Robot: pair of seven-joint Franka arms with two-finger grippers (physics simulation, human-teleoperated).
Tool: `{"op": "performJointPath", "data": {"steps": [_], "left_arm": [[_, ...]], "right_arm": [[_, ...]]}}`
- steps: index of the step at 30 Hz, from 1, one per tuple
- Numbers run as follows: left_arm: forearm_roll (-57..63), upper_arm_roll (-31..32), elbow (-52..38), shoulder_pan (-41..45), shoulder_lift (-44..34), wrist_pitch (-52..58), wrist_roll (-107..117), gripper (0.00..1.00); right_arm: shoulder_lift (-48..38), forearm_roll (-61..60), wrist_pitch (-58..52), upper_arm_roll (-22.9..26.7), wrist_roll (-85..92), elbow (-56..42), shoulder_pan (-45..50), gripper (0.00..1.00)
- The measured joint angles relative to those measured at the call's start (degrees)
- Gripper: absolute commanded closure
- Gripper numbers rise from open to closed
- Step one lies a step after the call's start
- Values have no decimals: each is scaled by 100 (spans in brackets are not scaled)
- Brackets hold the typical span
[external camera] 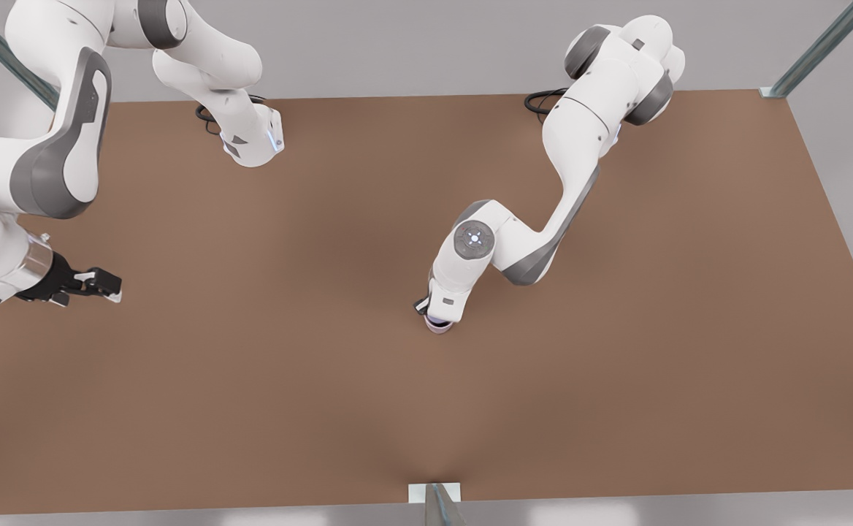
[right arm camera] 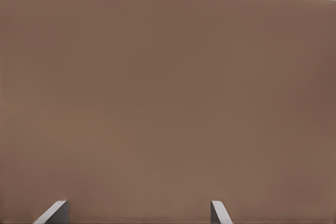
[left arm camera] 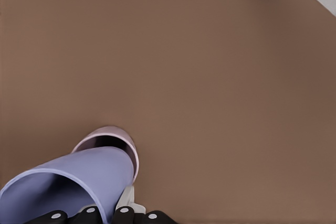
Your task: Stack the cups, with the pink cup at the bottom and the purple cup at the top
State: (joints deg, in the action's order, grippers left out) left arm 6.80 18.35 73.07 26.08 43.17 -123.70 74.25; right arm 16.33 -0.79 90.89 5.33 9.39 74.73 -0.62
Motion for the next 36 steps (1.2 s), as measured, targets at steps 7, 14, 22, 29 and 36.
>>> {"op": "performJointPath", "data": {"steps": [7, 14, 22, 29, 36], "left_arm": [[7, -6, 63, -6, -9, 34, 123, 79], [126, -10, 76, 2, -2, -41, 168, 0], [195, -9, 80, -1, -2, 24, 223, 0], [205, -9, -71, -9, -217, 245, 302, 0], [16, -504, -392, -1458, -987, 1829, -550, 0]], "right_arm": [[0, 2, -48, -5, 6, -8, -1, 0], [2, 4, -53, -7, 5, -8, 7, 0], [53, -2, -50, -7, -1, -8, 9, 0], [62, -10, -48, -7, -5, -8, 9, 0], [62, -13, -44, -7, -10, -8, 9, 0]]}}
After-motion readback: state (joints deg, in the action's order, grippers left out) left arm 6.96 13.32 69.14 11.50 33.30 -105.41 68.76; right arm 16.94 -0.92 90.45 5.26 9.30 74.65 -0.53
